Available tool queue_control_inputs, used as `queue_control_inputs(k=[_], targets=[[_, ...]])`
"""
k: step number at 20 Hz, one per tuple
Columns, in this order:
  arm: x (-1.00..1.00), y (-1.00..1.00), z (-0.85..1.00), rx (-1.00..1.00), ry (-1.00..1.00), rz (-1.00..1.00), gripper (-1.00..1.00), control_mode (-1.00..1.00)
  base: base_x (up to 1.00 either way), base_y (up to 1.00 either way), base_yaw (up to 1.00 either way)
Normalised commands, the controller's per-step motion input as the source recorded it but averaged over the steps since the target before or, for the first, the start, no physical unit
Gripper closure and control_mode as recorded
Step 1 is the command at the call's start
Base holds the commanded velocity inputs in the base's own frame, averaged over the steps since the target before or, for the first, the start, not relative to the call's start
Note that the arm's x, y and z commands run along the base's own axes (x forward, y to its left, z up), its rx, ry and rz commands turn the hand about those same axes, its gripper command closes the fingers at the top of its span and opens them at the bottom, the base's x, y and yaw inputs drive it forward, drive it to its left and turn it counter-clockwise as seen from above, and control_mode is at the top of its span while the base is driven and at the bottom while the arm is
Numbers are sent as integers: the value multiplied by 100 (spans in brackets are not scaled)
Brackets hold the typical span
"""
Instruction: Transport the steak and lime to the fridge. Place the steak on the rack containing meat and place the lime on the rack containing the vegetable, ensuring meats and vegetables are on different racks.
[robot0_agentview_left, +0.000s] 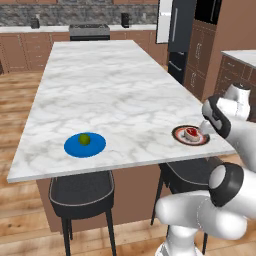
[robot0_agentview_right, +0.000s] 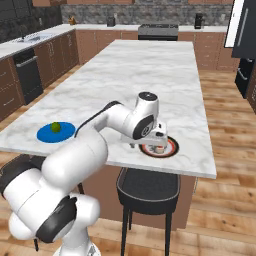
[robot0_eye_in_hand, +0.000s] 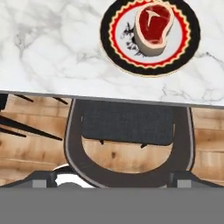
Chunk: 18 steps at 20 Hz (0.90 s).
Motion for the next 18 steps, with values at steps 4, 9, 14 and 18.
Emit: queue_control_inputs(k=[4,9,14,18], targets=[[57,-1,-46,2,6,8,-100,-100,0,0,0],[52,-9,-26,0,2,5,-100,-100,0,0,0],[42,-19,-14,0,0,5,-100,-100,0,0,0],[58,-14,-34,0,6,6,-100,-100,0,0,0]])
